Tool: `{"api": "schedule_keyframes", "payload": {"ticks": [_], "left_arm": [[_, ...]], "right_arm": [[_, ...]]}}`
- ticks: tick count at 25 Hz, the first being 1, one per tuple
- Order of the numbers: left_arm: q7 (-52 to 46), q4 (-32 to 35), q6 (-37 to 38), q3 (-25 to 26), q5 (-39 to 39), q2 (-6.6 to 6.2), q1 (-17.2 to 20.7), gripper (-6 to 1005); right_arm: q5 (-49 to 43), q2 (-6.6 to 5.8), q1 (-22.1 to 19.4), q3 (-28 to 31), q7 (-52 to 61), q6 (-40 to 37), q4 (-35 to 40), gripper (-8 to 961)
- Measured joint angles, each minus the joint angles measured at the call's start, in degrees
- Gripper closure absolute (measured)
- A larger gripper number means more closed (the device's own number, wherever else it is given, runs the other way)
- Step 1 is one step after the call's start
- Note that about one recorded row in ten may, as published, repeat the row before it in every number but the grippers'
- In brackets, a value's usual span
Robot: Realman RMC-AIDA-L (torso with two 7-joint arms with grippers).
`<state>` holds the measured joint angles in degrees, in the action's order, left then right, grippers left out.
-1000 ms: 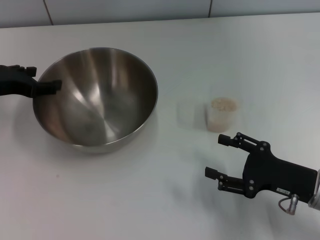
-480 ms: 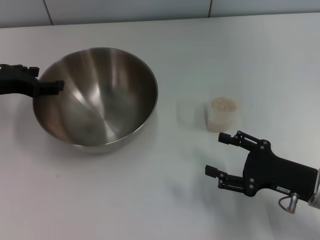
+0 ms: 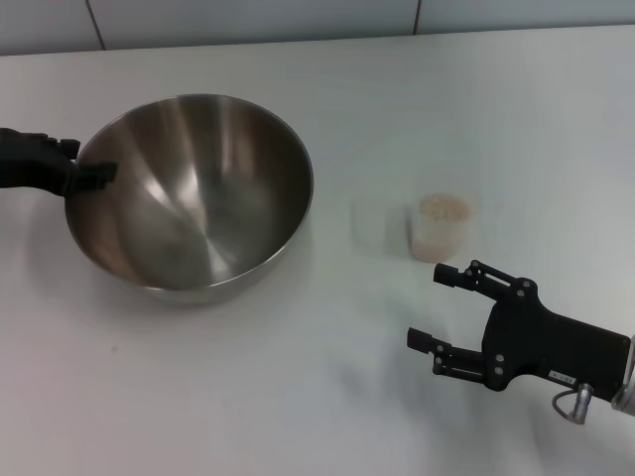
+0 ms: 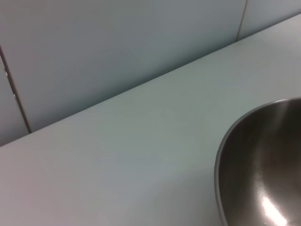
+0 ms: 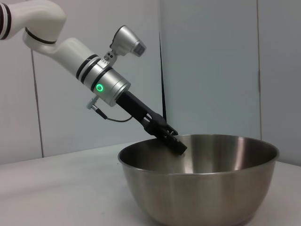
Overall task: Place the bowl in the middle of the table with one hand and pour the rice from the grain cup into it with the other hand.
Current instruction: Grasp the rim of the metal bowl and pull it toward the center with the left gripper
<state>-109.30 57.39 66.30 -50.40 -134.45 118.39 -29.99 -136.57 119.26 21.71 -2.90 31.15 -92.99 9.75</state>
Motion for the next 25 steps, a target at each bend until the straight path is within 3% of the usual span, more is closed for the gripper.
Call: {"api": "schedule_keyframes", "payload": {"ticks": [9,20,25], "left_arm": [[-2.88,0.31,0.54,-0.15,-2.54,-0.16,-1.27,526],[-4.81,1.0,3.67,0.33,-4.99,-0.13,-3.02,934],[-4.83,1.31,4.61,0.39,-4.93,-0.1,-3.23,936]], "right_arm": [[0.0,0.0,0.0,0.0,-0.05,0.0,0.0,140],[-0.01,0.0,-0.3,0.0,-0.06,0.0,-0.09,140],[-0.01,0.0,-0.35,0.0,-0.11,0.0,-0.09,139]]}}
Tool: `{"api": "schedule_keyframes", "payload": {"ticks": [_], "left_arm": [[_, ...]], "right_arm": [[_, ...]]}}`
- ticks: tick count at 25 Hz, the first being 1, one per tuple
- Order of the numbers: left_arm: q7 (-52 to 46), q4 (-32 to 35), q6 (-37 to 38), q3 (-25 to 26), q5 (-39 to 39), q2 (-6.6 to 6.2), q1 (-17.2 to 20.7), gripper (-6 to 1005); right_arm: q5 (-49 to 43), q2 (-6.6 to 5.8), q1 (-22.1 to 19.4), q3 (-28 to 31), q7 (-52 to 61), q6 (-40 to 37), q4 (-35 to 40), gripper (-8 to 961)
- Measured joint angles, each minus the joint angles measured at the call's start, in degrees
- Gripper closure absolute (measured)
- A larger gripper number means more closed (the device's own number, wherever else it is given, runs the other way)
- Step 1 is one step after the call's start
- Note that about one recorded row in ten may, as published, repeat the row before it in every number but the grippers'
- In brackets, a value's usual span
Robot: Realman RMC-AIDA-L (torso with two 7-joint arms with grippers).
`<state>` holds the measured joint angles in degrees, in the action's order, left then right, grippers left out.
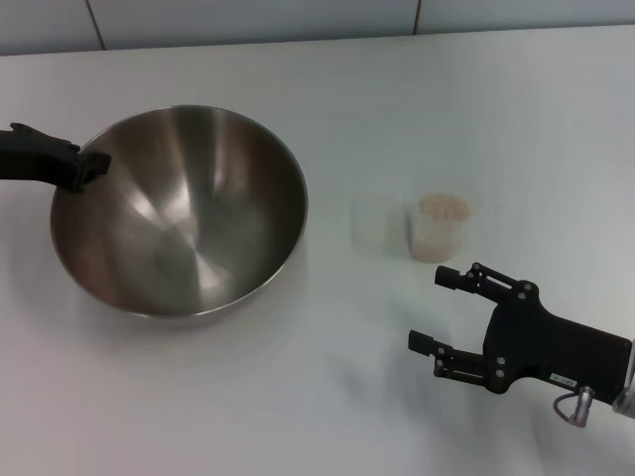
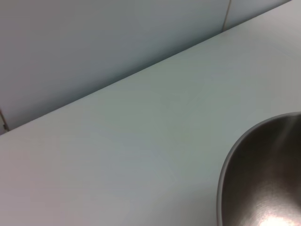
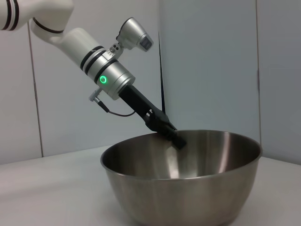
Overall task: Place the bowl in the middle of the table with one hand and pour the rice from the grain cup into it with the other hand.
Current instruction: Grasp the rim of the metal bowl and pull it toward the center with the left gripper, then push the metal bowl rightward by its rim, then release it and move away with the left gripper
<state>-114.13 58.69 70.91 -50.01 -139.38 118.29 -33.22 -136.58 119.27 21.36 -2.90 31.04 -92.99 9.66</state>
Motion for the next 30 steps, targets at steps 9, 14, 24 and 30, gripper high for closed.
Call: {"api": "schedule_keyframes", "payload": {"ticks": [9,14,24,30], "left_arm": [[-0.32,1.76,4.72,1.88,2.03,-0.08,-1.25,951],[-0.4,3.08,6.99,2.28,3.97,-0.06,-2.42,959],[-0.88,-0.47,5.96,-0.19,4.54,0.54,-8.49,966],[-0.83,-3.71,3.06,-3.32,5.34,0.54,-10.6,965]], "right_arm": [[0.0,0.0,-0.09,-0.03,-0.03,-0.1,0.0,139],[0.0,0.0,-0.09,-0.05,-0.02,-0.11,0.01,140],[0.0,0.0,-0.18,-0.09,-0.02,-0.1,0.01,139],[0.0,-0.06,-0.61,-0.04,-0.02,-0.37,0.12,139]]}}
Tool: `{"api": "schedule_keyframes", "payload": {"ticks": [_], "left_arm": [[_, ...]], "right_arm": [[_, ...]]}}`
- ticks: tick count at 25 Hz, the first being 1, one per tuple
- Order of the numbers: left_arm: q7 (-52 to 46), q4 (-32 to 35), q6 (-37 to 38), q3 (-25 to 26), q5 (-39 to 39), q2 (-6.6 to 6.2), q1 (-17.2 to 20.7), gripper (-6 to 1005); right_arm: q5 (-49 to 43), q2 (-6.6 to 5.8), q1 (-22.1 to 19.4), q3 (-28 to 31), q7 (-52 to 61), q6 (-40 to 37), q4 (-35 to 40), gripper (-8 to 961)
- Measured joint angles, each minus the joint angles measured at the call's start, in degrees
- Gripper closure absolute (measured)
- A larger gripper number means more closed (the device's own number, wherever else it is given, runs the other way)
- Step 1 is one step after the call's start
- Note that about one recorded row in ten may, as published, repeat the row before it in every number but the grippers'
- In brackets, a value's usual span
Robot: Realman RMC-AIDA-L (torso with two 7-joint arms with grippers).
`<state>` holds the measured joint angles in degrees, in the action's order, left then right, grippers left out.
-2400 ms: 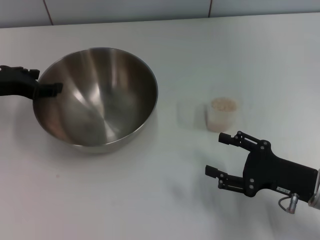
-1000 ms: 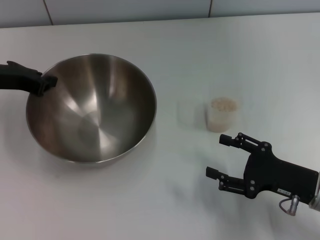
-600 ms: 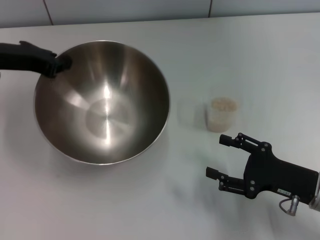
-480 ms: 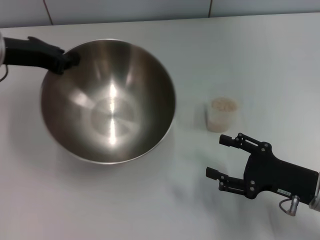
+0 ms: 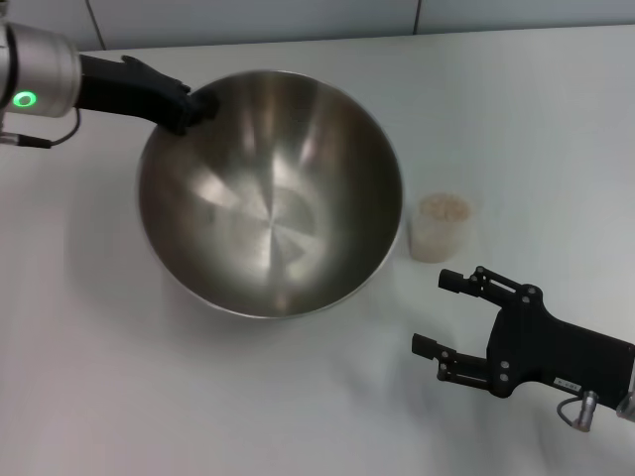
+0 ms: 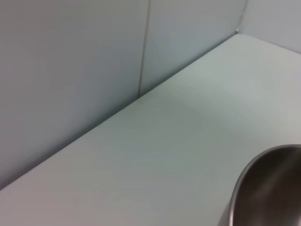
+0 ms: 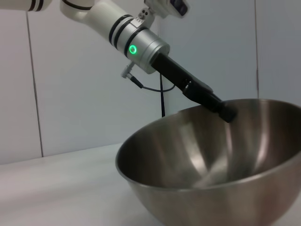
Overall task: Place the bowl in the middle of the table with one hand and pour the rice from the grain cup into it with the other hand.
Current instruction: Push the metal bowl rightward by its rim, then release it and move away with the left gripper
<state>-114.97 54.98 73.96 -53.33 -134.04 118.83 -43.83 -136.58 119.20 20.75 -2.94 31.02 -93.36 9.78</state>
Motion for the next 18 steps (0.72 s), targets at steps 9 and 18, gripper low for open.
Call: {"api": "schedule_keyframes", "payload": {"ticks": [9,18], "left_arm": [[0.17,-3.94,-4.99,-4.6,0.41,-0.01,-1.72,966],[0.14,-4.18,-5.19,-4.52,0.46,-0.08,-1.88,965]], "right_arm": [[0.1,-0.03,-0.4,0.2,0.01,0.06,0.16,140],[0.18,-0.03,-0.49,0.54,0.05,0.13,0.11,140]]}}
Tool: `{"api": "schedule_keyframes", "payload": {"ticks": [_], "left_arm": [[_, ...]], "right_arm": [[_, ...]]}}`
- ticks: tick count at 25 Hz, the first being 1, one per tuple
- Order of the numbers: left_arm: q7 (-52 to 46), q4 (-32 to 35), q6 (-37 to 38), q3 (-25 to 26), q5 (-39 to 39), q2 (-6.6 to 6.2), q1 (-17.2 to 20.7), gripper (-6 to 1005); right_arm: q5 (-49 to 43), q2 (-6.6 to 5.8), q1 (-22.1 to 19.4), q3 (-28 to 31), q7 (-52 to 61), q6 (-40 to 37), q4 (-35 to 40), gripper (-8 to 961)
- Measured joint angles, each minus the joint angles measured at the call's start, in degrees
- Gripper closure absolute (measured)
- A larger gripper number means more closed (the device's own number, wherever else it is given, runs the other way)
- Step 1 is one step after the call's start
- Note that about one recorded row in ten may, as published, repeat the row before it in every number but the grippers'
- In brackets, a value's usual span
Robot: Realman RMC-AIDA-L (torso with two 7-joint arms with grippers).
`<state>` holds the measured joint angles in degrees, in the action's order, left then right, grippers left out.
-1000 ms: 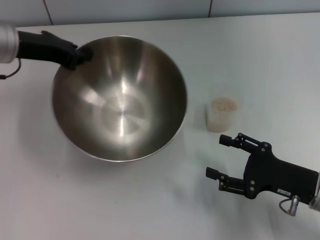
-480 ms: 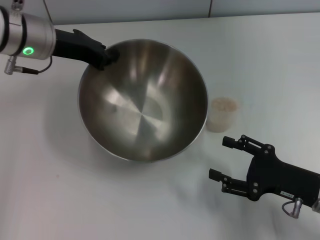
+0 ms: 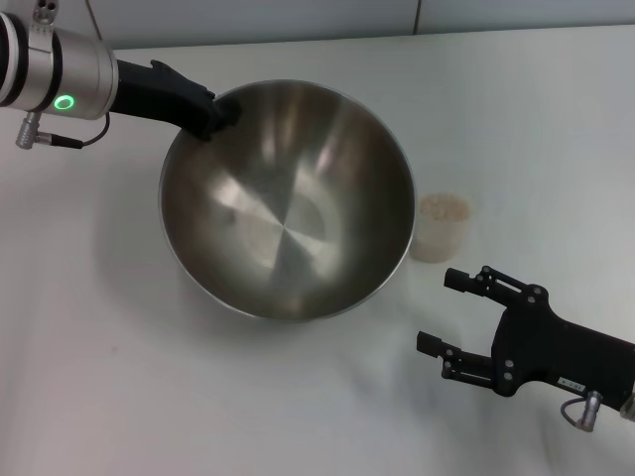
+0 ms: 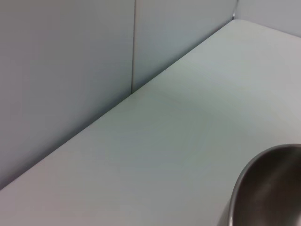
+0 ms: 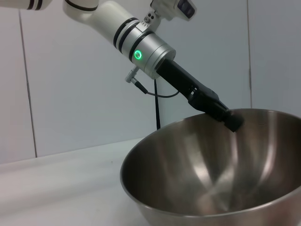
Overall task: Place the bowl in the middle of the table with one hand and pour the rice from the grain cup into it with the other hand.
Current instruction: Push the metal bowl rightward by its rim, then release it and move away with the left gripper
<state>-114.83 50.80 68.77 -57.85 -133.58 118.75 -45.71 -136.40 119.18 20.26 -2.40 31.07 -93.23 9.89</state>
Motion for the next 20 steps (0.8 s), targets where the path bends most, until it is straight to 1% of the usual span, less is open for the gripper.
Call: {"api": "schedule_keyframes", "payload": {"ticks": [6,8,12,20], "left_arm": [[0.14,-0.52,-0.53,-0.08,0.01,-0.01,0.0,966],[0.23,-2.06,-1.87,-0.07,0.01,-0.05,0.0,966],[0.32,-2.95,-2.52,-0.07,0.02,-0.12,0.04,967],[0.92,-3.16,-2.51,-0.09,0.09,-0.02,0.16,968]], "right_arm": [[0.0,0.0,-0.05,0.03,0.0,0.05,-0.05,141],[0.0,0.0,-0.08,0.02,0.0,0.06,-0.05,141],[0.0,0.0,-0.23,0.02,0.0,0.03,-0.04,140],[0.0,0.0,-0.32,0.02,-0.01,-0.11,0.04,140]]}}
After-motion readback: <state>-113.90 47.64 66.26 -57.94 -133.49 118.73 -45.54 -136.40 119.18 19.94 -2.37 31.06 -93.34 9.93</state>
